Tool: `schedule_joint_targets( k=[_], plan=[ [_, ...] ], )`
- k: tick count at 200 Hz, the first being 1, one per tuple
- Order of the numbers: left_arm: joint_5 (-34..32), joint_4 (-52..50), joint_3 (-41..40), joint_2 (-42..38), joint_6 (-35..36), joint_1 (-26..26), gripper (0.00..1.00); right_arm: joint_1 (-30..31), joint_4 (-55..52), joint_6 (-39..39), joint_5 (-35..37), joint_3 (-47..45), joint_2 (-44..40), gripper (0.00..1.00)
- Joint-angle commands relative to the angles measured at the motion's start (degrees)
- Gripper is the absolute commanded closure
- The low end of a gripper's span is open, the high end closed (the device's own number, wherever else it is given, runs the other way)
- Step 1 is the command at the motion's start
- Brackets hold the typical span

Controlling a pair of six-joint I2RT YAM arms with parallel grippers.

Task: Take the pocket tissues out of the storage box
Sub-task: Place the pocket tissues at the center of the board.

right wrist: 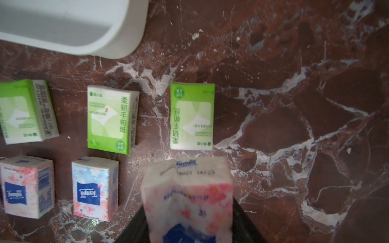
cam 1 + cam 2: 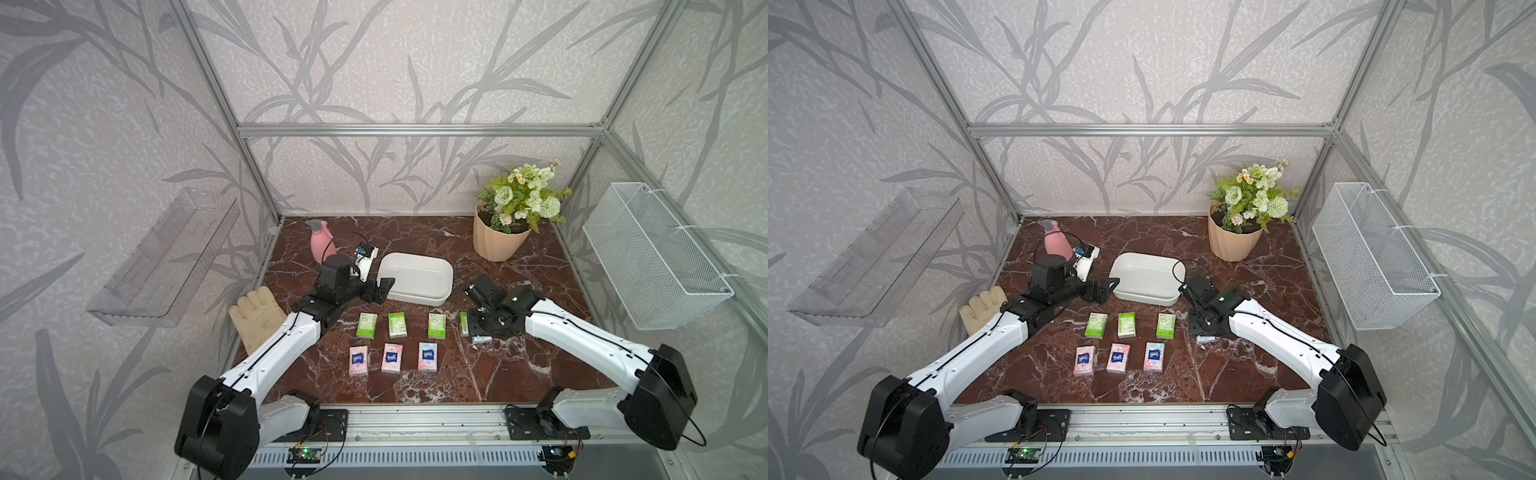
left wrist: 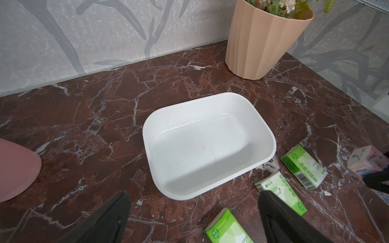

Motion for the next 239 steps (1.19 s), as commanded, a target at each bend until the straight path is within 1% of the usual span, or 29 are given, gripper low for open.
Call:
schedule_joint_targets(
  k=[1, 33, 71, 129, 173, 192, 239],
  plan=[
    [1.40, 2.27, 1.45, 0.45, 1.05, 0.29, 0.00, 1.27, 1.75, 5.49, 0.21, -3.26, -1.90, 0.47],
    [1.41, 2.24, 1.43, 0.71, 1.22, 0.27, 0.00, 3.66, 5.65, 8.17, -1.53, -8.16, -1.22, 0.47],
    [1.34, 1.12, 1.36, 0.24, 1.40, 0.32, 0.00, 4.07, 13.48, 11.25, -4.34, -13.60, -0.22, 0.47],
    [0.72, -0.10, 1.16, -0.49, 1.66, 0.27, 0.00, 4.07, 16.58, 11.21, -6.23, -15.30, 3.34, 0.47],
    [0.22, -0.27, 1.23, -0.57, 1.66, 0.32, 0.00, 4.05, 16.72, 11.62, -6.36, -15.90, 4.55, 0.46],
    [-0.15, -0.11, 1.13, -0.75, 1.66, 0.29, 0.00, 4.05, 16.67, 11.49, -6.63, -15.97, 5.08, 0.42],
    [-1.27, 1.73, 0.99, -0.44, 0.73, 0.30, 0.00, 4.05, 10.29, 9.49, -3.25, -11.85, 3.55, 0.24]
  ],
)
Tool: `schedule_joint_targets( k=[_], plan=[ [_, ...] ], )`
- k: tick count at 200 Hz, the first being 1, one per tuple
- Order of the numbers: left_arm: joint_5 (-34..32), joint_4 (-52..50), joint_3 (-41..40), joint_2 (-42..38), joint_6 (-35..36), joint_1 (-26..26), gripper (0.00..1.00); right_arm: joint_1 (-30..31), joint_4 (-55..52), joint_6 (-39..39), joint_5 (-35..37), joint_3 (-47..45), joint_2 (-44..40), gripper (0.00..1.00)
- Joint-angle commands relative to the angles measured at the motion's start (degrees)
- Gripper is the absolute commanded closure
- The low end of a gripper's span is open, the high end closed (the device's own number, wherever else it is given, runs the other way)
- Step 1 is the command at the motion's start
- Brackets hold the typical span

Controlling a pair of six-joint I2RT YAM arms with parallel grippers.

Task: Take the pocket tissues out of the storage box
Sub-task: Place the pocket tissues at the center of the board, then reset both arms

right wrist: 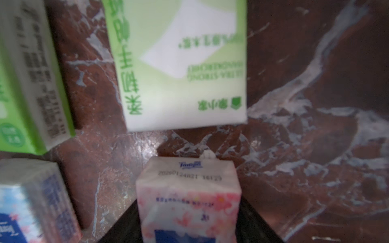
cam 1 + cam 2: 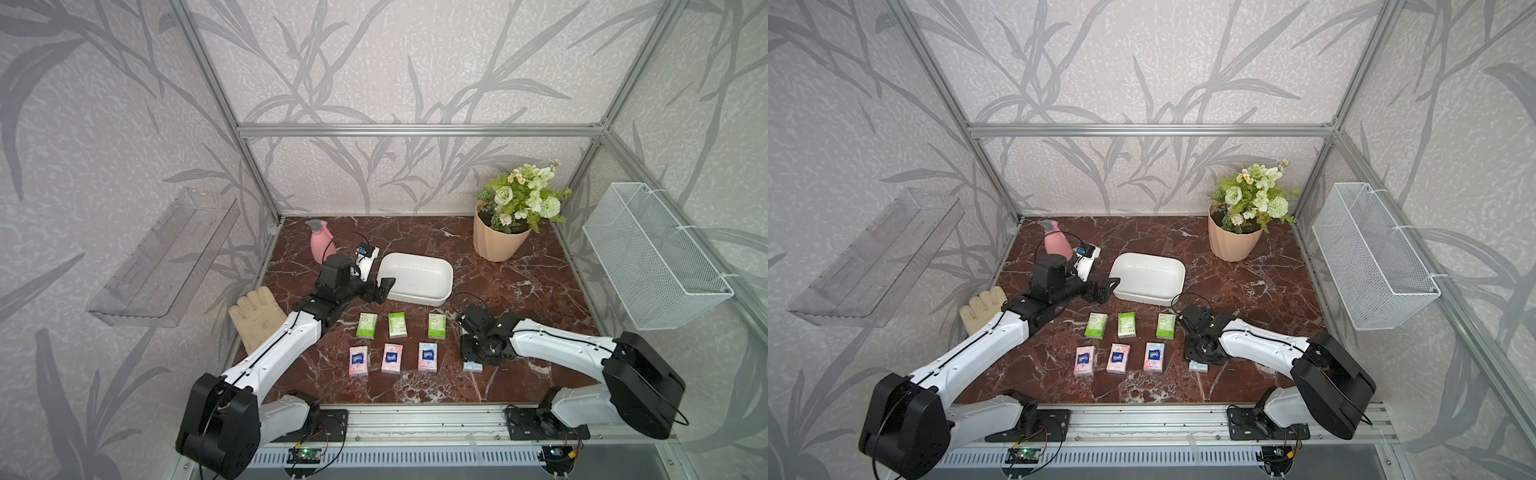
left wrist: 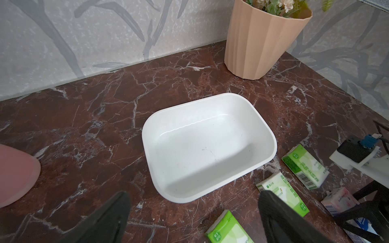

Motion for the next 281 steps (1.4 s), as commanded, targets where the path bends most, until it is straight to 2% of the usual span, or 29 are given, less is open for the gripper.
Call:
schedule_joint_targets(
  k=[1, 31, 59, 101, 134, 166, 228, 281],
  plan=[
    [-1.18, 1.19, 0.93, -0.79, 0.06, 0.25, 0.00, 0.22, -5.27, -0.98, 2.96, 2.96, -1.43, 0.24],
    [-3.52, 2.00, 0.86, -0.68, -0.99, 0.26, 0.00, 0.22, -10.44, -1.34, 6.47, 6.23, -4.96, 0.10],
    [-6.73, 3.53, -0.27, -0.90, -2.26, 0.26, 0.00, 0.18, -16.22, -1.88, 10.65, 10.02, -8.65, 0.02],
    [-9.05, 4.13, -0.50, -0.60, -5.31, 0.26, 0.00, -0.36, -21.27, -3.40, 17.25, 14.61, -14.90, 0.01],
    [-12.04, 5.93, -1.30, -0.18, -7.98, 0.21, 0.00, -3.58, -22.79, -7.16, 19.99, 17.54, -18.32, 0.01],
    [-13.39, 6.56, -1.31, 0.19, -9.49, 0.26, 0.00, -11.44, -19.98, -14.01, 17.79, 18.41, -20.68, 0.01],
    [-18.48, 6.54, -2.20, -1.37, -11.30, 0.34, 0.00, -26.69, -10.37, -24.87, 13.39, 14.70, -25.11, 0.01],
    [-24.32, 5.60, -4.26, -4.07, -11.30, 0.43, 0.00, -32.97, 1.38, -32.75, 15.12, 8.58, -26.35, 0.01]
  ],
)
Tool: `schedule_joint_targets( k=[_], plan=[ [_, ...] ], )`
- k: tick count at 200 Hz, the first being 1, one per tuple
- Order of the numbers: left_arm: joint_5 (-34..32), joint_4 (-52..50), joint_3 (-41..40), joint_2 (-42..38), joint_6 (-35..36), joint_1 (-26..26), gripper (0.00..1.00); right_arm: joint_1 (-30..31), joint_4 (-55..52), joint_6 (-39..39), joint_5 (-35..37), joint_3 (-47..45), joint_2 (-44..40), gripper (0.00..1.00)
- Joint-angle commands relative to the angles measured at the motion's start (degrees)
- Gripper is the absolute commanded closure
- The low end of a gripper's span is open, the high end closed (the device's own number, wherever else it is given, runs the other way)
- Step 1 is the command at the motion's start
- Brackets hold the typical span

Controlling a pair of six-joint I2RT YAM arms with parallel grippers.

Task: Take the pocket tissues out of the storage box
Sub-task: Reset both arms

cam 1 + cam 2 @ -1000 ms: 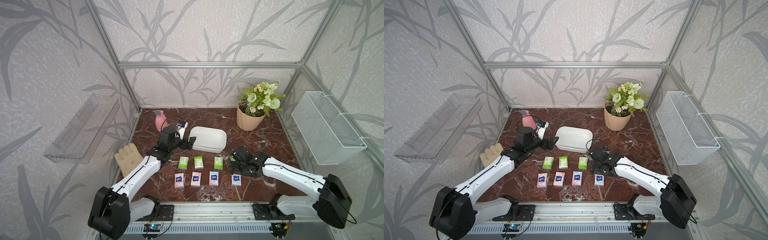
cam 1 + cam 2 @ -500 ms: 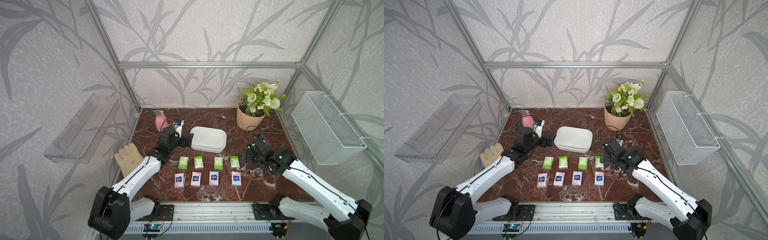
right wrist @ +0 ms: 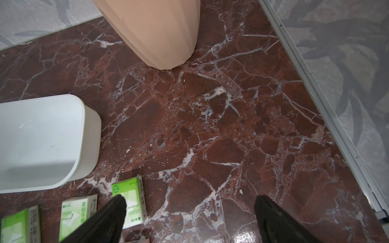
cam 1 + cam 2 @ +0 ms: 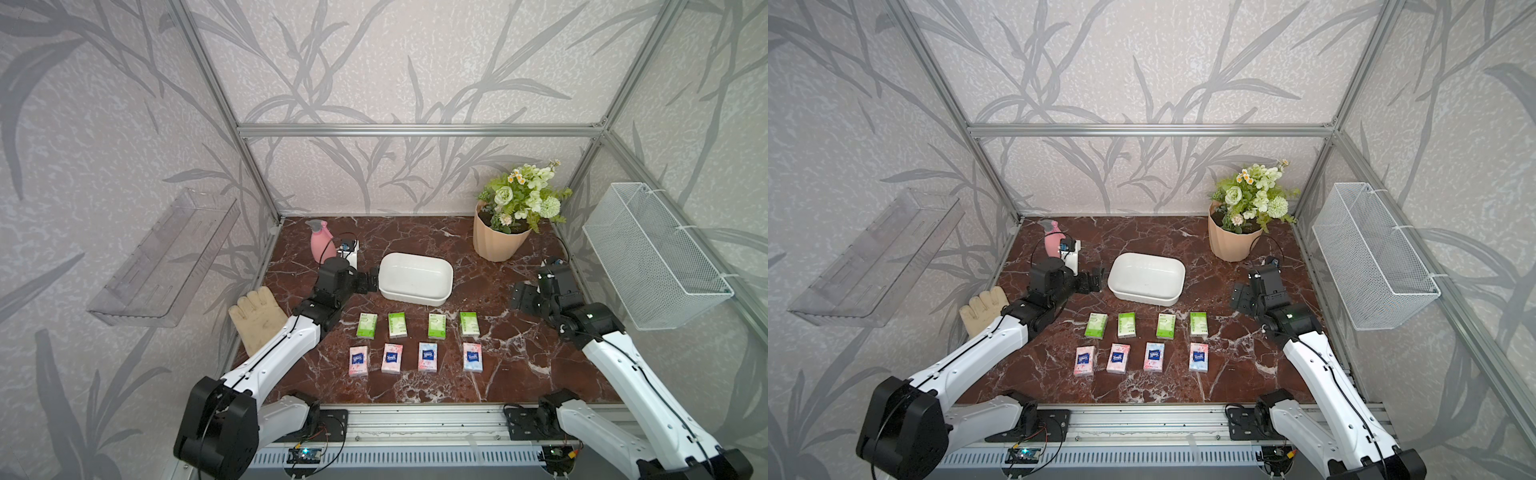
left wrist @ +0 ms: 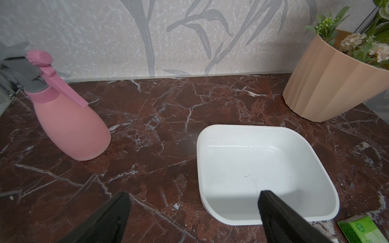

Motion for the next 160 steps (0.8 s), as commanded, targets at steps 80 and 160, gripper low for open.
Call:
schedule_joint_targets(
  k=[80, 160],
  plan=[
    [-11.76, -1.94, -4.43, -7.38, 0.31, 1.00, 0.00, -9.22, 35.50, -15.60, 2.88, -16.20, 3.29, 0.01],
    [-17.00, -3.74, -7.63, -11.35, -2.50, 2.07, 0.00, -15.78, 68.48, -16.44, -10.52, -27.50, 13.81, 0.01]
  ],
)
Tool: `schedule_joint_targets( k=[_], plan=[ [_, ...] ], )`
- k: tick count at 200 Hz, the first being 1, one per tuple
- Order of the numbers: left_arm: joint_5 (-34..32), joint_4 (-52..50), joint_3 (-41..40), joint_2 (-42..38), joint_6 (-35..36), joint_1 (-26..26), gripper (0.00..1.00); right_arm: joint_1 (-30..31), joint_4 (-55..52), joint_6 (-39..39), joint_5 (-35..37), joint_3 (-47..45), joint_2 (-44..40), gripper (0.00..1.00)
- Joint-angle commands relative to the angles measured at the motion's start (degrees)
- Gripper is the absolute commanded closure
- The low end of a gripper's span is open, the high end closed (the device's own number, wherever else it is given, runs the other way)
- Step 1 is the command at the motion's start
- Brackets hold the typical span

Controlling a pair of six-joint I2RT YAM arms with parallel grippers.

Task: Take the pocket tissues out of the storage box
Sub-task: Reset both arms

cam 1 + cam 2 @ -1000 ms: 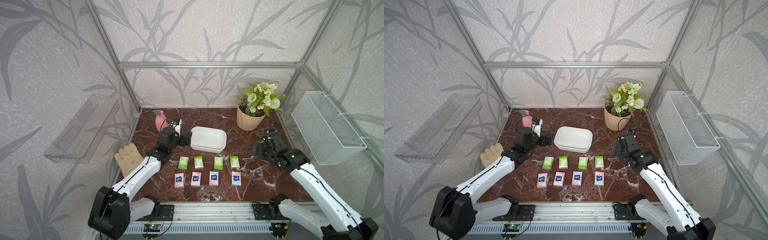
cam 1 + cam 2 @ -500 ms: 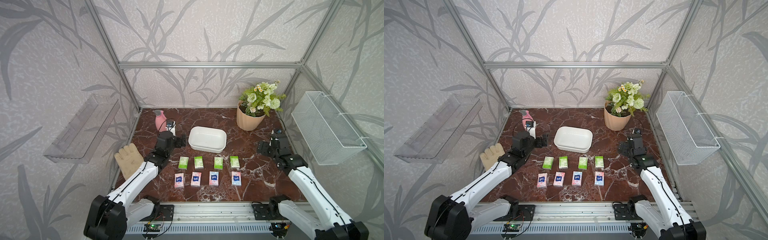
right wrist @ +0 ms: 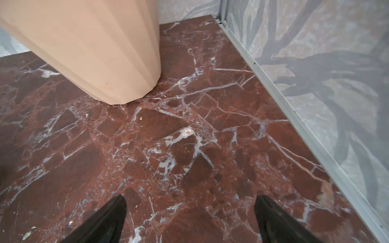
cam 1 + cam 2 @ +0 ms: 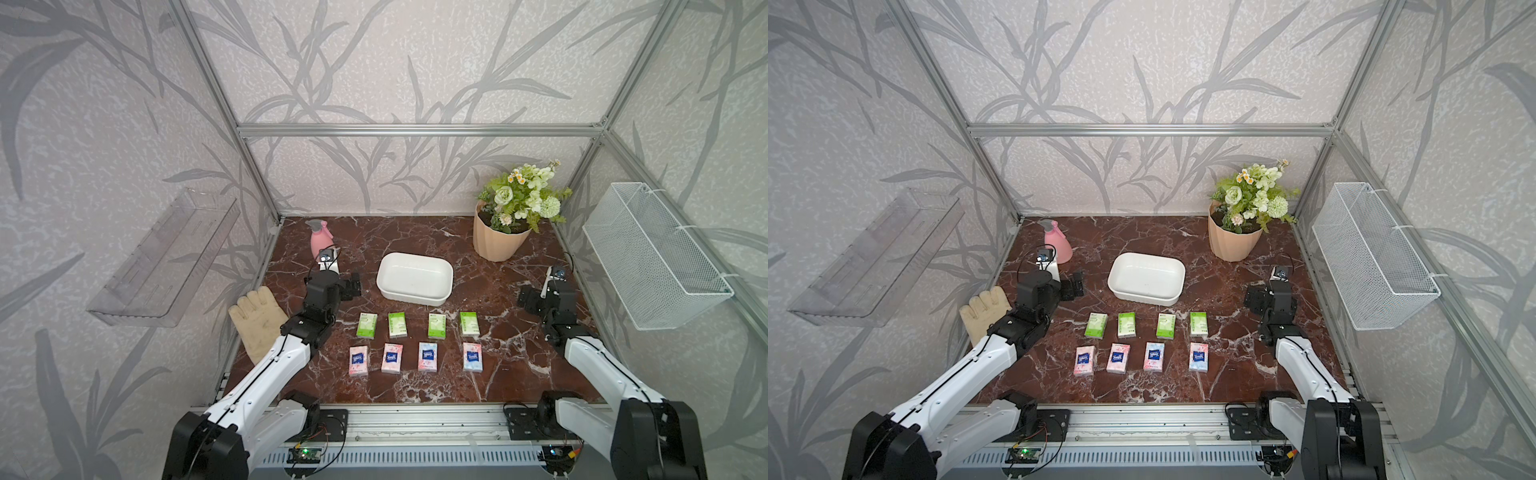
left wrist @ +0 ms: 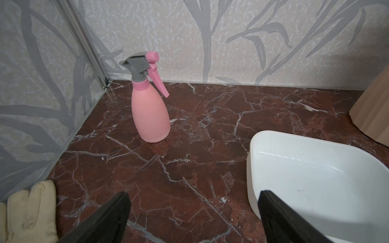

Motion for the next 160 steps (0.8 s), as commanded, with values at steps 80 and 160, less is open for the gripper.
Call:
schedule_joint_targets(
  k=[80, 160],
  plan=[
    [-6.34, -3.13, -4.07, -7.17, -1.77, 2.50, 0.00, -0.13, 50.28, -7.00, -11.47, -6.98, 24.38, 0.01],
    [-5.15, 5.08, -6.28, -1.77, 3.41, 8.85, 0.00, -0.39, 45.31, -6.12, -10.47, -3.07, 27.21, 0.01]
  ],
)
